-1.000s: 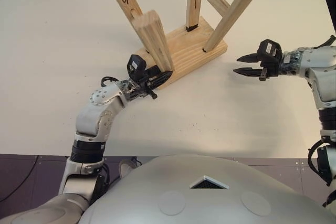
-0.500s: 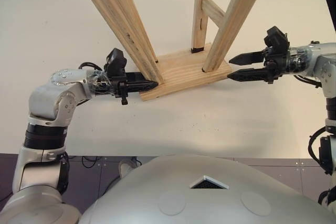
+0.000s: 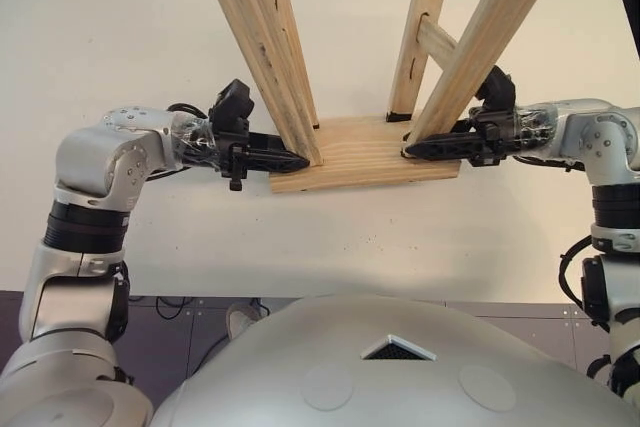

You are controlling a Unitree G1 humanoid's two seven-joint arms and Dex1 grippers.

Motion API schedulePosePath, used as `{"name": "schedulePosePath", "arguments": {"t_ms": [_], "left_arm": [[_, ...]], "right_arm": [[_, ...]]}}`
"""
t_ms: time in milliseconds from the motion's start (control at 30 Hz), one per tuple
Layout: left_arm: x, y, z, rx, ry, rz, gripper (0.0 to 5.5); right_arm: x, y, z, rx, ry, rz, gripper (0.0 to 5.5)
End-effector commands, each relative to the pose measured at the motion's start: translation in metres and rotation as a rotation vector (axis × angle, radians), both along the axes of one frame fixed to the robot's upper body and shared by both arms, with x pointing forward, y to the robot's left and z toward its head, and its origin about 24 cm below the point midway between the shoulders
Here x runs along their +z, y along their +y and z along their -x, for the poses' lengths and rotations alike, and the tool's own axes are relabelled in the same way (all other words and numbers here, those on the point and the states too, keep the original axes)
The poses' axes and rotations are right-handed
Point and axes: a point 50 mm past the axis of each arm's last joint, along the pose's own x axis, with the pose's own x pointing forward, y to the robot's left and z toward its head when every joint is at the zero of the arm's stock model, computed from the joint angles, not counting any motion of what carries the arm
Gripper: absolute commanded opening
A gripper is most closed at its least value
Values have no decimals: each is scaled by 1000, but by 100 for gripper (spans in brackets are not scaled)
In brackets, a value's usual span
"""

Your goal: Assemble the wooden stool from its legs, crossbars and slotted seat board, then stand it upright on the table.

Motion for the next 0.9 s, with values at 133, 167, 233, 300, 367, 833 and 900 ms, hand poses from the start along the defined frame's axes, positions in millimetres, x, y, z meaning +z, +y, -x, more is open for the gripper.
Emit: {"name": "schedulePosePath", "arguments": {"t_ms": [133, 167, 233, 300, 367, 833, 900], "left_arm": [[20, 3, -2, 54, 267, -32, 108], [20, 4, -3, 72, 292, -45, 108], [17, 5, -4, 114, 338, -85, 108], [10, 6, -8, 172, 376, -125, 108], [5, 5, -13, 213, 386, -143, 109], [-3, 10, -29, 389, 457, -125, 264], [5, 13, -30, 390, 445, -74, 266]], "right_arm": [[8, 4, -3, -35, 197, -36, 164], [8, 4, -3, -42, 214, -40, 160], [4, 5, -4, -61, 252, -36, 158], [-1, 6, -4, -83, 289, -15, 158], [-7, 7, -8, -119, 326, 5, 157], [-23, 4, -25, -301, 519, -33, 304], [-26, -3, -27, -352, 525, -11, 337]]}}
